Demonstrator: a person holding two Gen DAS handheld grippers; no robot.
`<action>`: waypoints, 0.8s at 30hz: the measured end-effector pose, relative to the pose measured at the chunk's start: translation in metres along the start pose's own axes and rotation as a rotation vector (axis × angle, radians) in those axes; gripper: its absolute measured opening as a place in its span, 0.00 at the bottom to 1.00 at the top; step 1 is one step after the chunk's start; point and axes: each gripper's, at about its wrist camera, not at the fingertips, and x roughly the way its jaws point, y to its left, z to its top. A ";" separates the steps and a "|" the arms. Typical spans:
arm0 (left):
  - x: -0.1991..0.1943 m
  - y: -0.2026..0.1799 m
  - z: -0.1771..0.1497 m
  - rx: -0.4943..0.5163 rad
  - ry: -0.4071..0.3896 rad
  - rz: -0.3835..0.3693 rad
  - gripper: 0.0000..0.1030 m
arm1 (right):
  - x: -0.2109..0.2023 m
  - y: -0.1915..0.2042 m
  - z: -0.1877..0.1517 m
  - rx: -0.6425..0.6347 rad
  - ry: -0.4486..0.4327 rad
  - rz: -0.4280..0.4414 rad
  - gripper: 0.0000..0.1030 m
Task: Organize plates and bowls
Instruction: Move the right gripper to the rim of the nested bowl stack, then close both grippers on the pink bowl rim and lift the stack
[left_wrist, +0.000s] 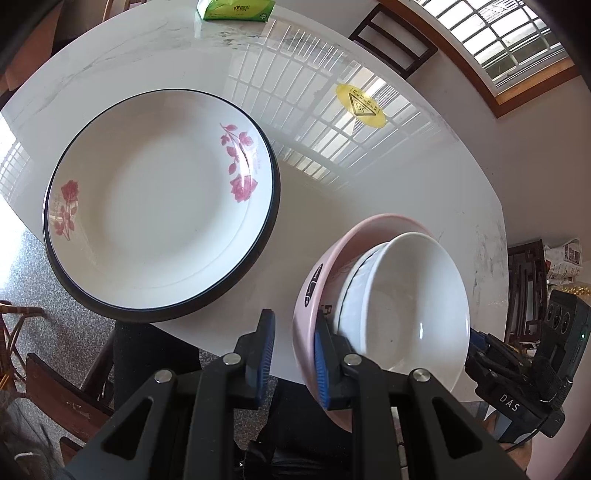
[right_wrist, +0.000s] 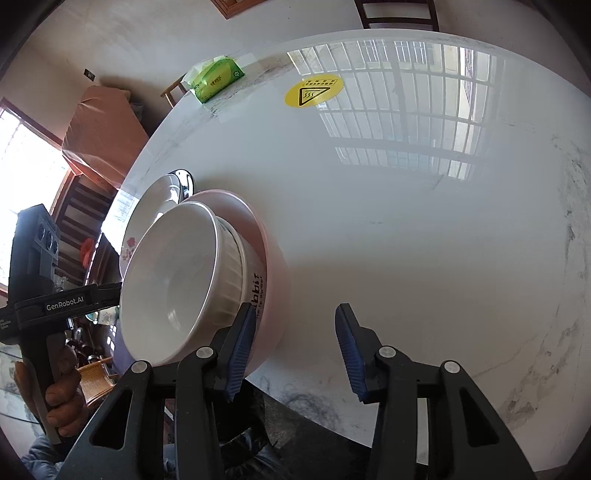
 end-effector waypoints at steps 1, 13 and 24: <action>0.000 -0.002 0.001 0.008 -0.003 0.008 0.19 | 0.001 0.003 0.001 -0.015 0.010 -0.019 0.41; 0.002 -0.006 0.003 0.021 0.005 0.012 0.17 | 0.018 0.031 0.023 -0.178 0.176 -0.194 0.35; 0.000 -0.010 -0.006 0.015 -0.020 0.012 0.08 | 0.017 0.037 0.019 -0.187 0.161 -0.126 0.14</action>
